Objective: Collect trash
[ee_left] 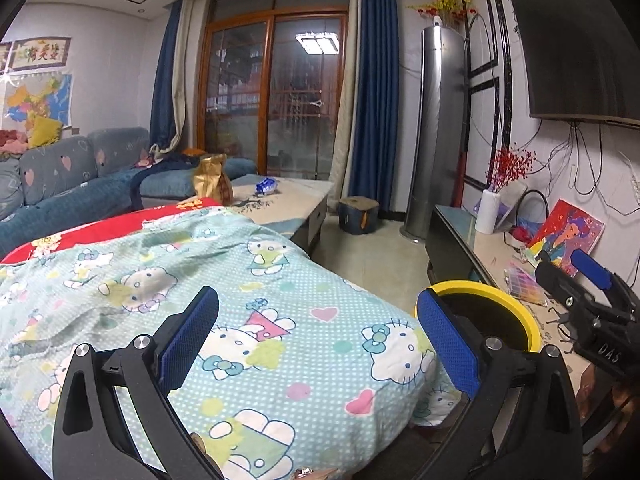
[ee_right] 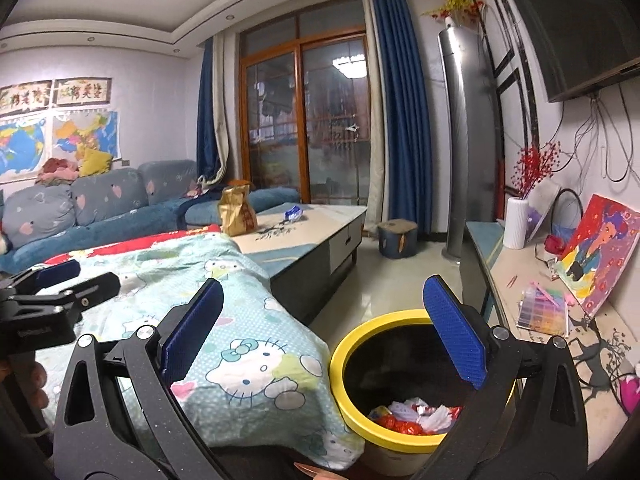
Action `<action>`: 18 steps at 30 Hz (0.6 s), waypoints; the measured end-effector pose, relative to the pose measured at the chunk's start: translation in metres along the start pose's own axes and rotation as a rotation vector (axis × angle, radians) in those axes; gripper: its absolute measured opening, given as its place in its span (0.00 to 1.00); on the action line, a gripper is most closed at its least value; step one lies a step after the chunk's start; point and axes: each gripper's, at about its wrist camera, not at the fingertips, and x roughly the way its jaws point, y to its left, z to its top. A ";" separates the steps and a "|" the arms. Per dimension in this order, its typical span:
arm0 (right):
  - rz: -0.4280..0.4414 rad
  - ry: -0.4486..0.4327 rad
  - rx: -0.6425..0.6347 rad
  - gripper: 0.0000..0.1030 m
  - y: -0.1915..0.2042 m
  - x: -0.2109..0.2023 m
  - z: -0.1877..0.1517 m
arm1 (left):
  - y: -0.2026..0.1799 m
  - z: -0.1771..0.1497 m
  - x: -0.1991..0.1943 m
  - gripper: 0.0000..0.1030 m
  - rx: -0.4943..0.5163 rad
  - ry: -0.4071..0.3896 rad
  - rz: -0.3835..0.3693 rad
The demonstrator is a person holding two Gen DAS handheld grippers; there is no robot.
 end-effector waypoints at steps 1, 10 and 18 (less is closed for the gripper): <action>-0.002 -0.006 -0.004 0.90 0.002 -0.001 -0.001 | 0.001 0.000 -0.001 0.94 0.001 -0.006 0.002; -0.055 -0.081 -0.015 0.90 0.005 -0.010 -0.008 | 0.008 -0.003 -0.005 0.94 -0.035 -0.034 0.003; -0.056 -0.064 -0.005 0.90 0.003 -0.009 -0.010 | 0.008 -0.007 -0.003 0.94 -0.041 -0.023 -0.001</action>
